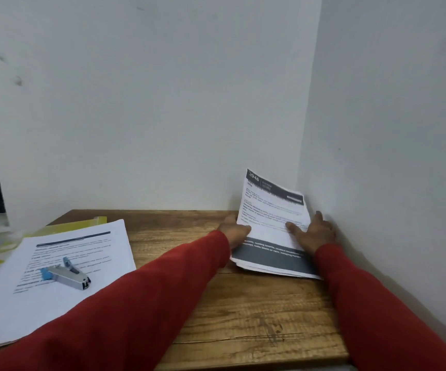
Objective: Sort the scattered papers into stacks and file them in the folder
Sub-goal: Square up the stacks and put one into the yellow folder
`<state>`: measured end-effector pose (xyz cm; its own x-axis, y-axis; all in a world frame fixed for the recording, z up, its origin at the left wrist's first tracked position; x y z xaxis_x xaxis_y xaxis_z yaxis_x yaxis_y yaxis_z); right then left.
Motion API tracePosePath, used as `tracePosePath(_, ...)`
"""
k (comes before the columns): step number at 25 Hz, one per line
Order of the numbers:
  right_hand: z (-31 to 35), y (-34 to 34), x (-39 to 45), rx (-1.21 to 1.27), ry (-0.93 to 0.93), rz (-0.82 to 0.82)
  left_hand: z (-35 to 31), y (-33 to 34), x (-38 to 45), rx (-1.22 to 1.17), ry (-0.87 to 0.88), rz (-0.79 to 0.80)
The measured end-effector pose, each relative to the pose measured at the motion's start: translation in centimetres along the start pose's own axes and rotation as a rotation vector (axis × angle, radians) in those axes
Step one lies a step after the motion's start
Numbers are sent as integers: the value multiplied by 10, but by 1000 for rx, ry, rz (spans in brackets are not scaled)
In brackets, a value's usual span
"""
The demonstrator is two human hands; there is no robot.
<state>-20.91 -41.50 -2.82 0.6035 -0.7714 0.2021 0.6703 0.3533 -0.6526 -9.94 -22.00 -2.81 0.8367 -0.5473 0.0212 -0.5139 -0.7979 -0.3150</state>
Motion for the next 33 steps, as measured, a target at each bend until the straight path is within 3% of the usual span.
tracePosePath(3, 21, 8, -12, 641, 2, 133, -4, -62, -22, -18, 116, -90)
tracePosePath(6, 68, 35, -34, 847, -171, 336, -4, -118, -39, 18, 227, -161)
tracePosePath(12, 159, 52, -69, 866, -560, 291, 2, -183, -59, 86, 406, -401)
tracePosePath(18, 148, 70, -67, 861, -552, 301, 27, -174, -57, 93, 541, -461)
tracePosePath(23, 148, 72, -57, 822, -559, 198, 16, -167, -55, 187, 616, -531)
tracePosePath(31, 139, 93, -56, 721, -479, 330, 19, -159, -59, 240, 556, -516)
tracePosePath(33, 142, 87, -59, 679, -496, 281, 18, -157, -60, 244, 556, -524)
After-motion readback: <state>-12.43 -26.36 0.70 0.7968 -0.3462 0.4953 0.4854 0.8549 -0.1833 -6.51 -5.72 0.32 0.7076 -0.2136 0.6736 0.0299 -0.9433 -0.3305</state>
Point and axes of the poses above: each hand's wrist, its own x-axis towards the middle knuckle, its own y-axis out of the palm, z = x × y, the point moved 4 cm from there along x, towards the middle knuckle, and after that the axes turned 4 degrees about x, right-handed, at the moved point
